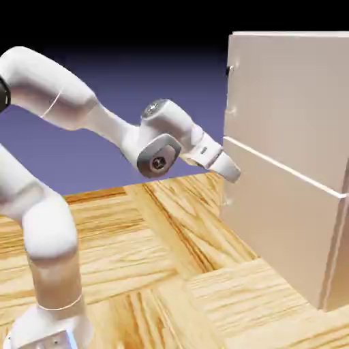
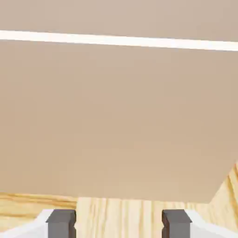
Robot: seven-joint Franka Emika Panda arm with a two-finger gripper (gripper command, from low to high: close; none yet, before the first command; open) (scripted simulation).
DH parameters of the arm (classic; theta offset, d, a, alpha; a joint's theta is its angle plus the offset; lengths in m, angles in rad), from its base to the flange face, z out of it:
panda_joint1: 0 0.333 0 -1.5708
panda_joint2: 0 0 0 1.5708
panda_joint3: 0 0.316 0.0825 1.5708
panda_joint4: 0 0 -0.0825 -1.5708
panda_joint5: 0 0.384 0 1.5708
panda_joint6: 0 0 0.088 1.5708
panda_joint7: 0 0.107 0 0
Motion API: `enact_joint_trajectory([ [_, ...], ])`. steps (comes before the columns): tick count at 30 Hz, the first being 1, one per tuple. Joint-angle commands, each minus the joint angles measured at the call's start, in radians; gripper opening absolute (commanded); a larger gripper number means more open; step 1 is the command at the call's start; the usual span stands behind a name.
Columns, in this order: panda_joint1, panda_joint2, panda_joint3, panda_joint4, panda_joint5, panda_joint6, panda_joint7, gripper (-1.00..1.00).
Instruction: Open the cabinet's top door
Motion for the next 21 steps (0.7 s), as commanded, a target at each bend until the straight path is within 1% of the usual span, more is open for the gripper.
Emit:
enact_joint_trajectory([
  [1,-0.021,-0.006,0.022,0.019,0.044,0.005,-0.028,0.0],
  [21,-0.435,-0.133,0.472,0.399,0.914,0.105,-0.589,0.0],
])
